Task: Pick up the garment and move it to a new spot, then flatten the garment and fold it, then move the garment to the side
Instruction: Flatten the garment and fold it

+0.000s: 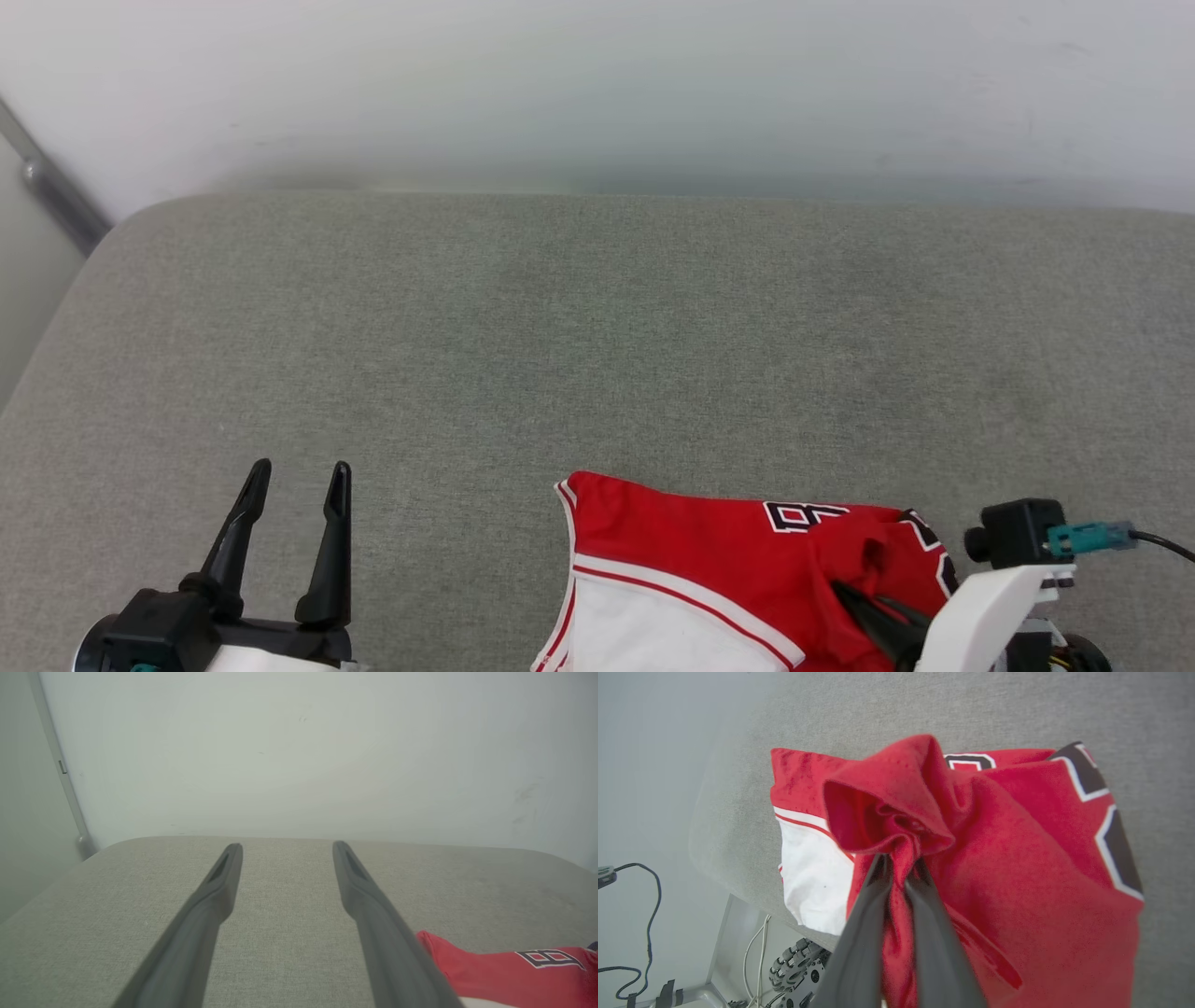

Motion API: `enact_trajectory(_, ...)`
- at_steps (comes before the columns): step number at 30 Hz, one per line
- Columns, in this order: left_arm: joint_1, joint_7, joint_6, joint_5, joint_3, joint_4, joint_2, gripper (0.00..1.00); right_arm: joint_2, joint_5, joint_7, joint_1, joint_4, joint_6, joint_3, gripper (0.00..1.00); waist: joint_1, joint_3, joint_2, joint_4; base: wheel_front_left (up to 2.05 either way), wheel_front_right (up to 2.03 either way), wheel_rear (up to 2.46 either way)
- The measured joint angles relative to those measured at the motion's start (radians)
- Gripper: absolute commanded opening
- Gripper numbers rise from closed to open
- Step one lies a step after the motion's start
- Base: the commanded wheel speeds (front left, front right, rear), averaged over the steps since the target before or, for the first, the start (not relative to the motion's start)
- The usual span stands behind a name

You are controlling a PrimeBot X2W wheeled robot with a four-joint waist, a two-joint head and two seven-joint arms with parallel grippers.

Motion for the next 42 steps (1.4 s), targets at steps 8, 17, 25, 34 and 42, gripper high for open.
enact_trajectory(8, -0.002, 0.0, 0.0, -0.001, 0.0, 0.007, -0.002, 1.0, 0.004, 0.193, -0.113, -0.06, 0.12, 0.0, 0.119, 0.0, -0.0001, -0.002, 0.0, 0.034, 0.0, 0.0, 0.0)
enact_trajectory(17, -0.007, 0.0, 0.0, -0.002, -0.011, 0.014, -0.003, 1.0, 0.005, 0.259, -0.243, -0.181, 0.33, 0.0, 0.251, 0.0, 0.0, 0.008, 0.0, 0.078, 0.0, 0.0, 0.0)
enact_trajectory(25, -0.008, 0.0, 0.0, -0.002, -0.014, 0.02, -0.003, 1.0, 0.006, 0.304, -0.33, -0.257, 0.454, 0.0, 0.362, 1.0, 0.0, 0.014, 0.0, 0.099, 0.0, 0.0, 0.0)
enact_trajectory(34, -0.004, 0.0, 0.0, -0.012, -0.014, 0.029, -0.003, 1.0, 0.007, 0.376, -0.368, -0.307, 0.473, 0.0, 0.45, 1.0, 0.0, -0.004, 0.0, 0.09, 0.0, 0.0, 0.0)
enact_trajectory(42, -0.001, 0.0, 0.0, -0.012, -0.002, 0.023, -0.002, 1.0, 0.006, 0.12, -0.378, -0.403, 0.43, 0.0, 0.346, 1.0, 0.0, -0.019, 0.0, 0.053, 0.0, 0.0, 0.0)
